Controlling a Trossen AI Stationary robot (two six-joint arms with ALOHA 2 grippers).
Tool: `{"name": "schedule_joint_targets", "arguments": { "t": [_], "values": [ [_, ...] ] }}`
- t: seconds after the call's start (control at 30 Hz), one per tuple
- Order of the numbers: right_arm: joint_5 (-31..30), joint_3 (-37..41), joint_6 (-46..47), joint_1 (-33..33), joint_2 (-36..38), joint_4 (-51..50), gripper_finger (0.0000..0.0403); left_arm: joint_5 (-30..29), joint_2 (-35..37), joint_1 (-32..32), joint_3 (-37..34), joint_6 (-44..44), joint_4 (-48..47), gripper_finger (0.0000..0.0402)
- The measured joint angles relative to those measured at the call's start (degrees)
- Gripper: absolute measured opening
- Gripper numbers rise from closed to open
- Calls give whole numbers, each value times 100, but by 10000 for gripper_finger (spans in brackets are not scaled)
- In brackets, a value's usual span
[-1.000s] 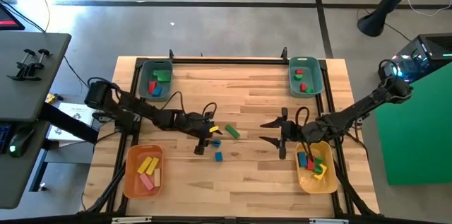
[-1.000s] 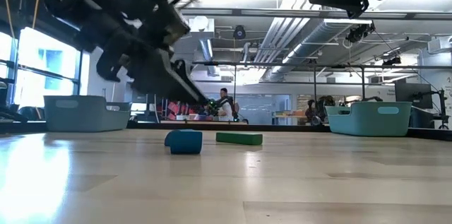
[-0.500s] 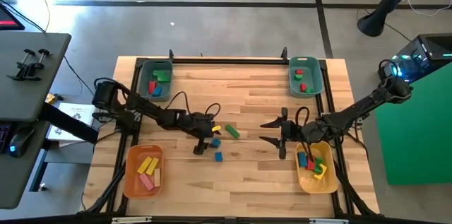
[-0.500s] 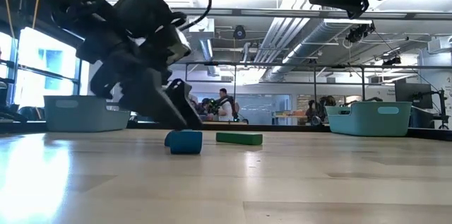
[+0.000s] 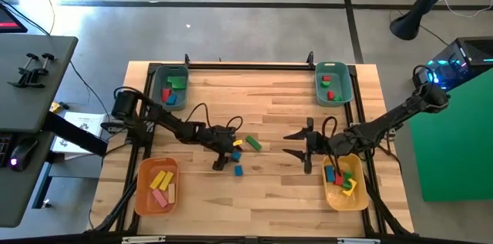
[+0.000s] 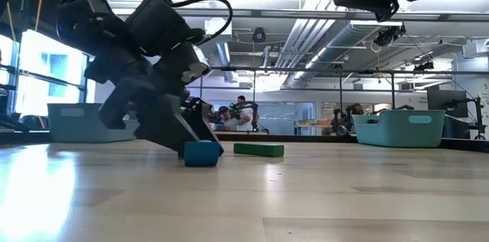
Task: Sort blocks by size
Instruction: Put the blue semicircle block into the green bin
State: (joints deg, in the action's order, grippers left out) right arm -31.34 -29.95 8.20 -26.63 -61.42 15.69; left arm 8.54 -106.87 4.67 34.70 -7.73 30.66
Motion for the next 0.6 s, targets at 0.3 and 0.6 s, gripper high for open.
{"name": "schedule_joint_targets", "arguments": {
  "t": [0.3,0.6],
  "values": [
    [14,0,27,0,-552,260,191,-27,-31,0,-9,223,673,100],
    [934,-200,-2434,0,-1778,823,191,774,74,0,769,579,1282,100]
  ]
}}
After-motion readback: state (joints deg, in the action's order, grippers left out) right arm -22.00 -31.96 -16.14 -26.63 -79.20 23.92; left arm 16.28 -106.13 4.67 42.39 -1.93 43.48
